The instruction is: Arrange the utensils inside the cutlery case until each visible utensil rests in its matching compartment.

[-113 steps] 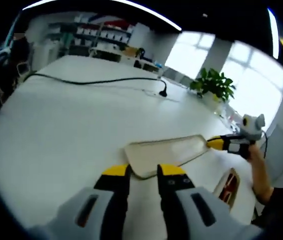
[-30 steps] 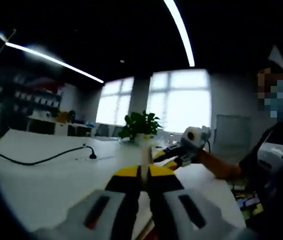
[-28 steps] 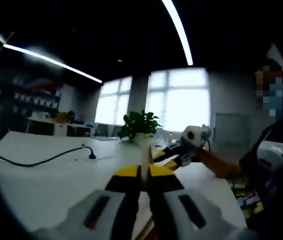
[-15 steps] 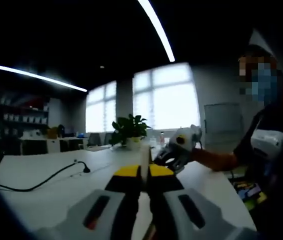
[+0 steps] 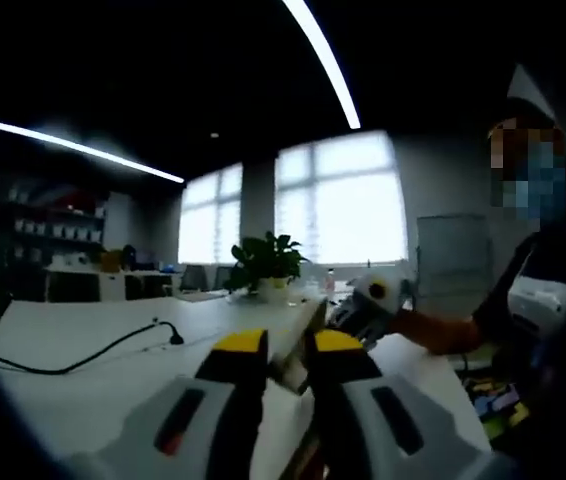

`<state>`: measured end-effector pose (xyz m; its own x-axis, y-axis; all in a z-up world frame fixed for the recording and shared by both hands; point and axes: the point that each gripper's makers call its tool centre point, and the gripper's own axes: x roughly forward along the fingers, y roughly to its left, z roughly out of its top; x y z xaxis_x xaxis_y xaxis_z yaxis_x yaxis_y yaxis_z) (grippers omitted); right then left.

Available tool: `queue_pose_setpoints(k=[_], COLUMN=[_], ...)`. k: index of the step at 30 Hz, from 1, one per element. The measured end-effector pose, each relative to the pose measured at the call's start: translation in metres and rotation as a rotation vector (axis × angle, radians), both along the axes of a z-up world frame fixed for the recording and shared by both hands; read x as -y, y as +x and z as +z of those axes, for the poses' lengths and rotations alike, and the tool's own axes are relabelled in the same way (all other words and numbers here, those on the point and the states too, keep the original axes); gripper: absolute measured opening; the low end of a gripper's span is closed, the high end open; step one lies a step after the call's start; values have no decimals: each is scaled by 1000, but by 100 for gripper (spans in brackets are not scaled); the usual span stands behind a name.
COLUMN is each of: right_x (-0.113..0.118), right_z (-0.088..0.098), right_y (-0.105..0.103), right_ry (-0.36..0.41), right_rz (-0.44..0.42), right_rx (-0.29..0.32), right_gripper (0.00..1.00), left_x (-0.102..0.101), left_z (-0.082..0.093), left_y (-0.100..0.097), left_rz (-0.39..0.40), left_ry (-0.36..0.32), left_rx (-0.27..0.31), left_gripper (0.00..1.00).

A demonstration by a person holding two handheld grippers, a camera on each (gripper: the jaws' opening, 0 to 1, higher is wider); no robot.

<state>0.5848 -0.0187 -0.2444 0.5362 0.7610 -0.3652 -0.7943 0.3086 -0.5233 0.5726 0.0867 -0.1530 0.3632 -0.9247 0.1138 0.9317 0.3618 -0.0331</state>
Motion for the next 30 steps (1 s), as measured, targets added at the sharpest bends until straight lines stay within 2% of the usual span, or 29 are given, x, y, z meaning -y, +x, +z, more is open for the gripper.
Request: queue_pose_setpoints(k=[2,7,9,10,12,16,17,19,21,25,26,28,29,30], right_x=[1,6,10,10,11,10,11,11,11,12,12,10,10,11], right_z=[2,7,8,7,6,4,4,6,6,7,7,12,11,14], right_y=[-1,-4,-2,-2,-2,-2,-1,0,0,1,1,0,-1,-1], right_ry=[-6,7,-17,-22,-34,-56,-72,-86,-88,-117,-131,-149,-150,-149], right_rz=[-11,-34,-56,-58,-68,-75,-84,-93,-97,-115,-117,-99,-108,-116], right_rx=[12,35,78,79,96,116,132,165,169,218,238,315,308,327], right_gripper=[2,2,2,2,2,2,2,2,2,2,2,2,2,3], left_x=[-1,-5,-10,-10,-11,-12,-12,-16,-18,-16,-15,-12,-10,-8], left_z=[-7,-16,-19,-18,-20,-21,-20,-18,-18,-21,-22,-22,-21,-21], left_y=[3,3,9,7,4,-4,-8,-9,-10,-17,-18,-19,-22,-23], left_rz=[19,59,113,100,86,41,13,-16,-23,-45,-51,-70,-92,-101], left_ry=[18,10,-40,-75,-137,-225,-283,-363,-416,-426,-434,-478,-502,-517], left_rx=[-52,-108,-205,-237,-340,-430,-495,-577,-616,-666,-693,-785,-811,-835], left_gripper=[16,18,22,25,29,29,28,29,29,30,32,35,34,35])
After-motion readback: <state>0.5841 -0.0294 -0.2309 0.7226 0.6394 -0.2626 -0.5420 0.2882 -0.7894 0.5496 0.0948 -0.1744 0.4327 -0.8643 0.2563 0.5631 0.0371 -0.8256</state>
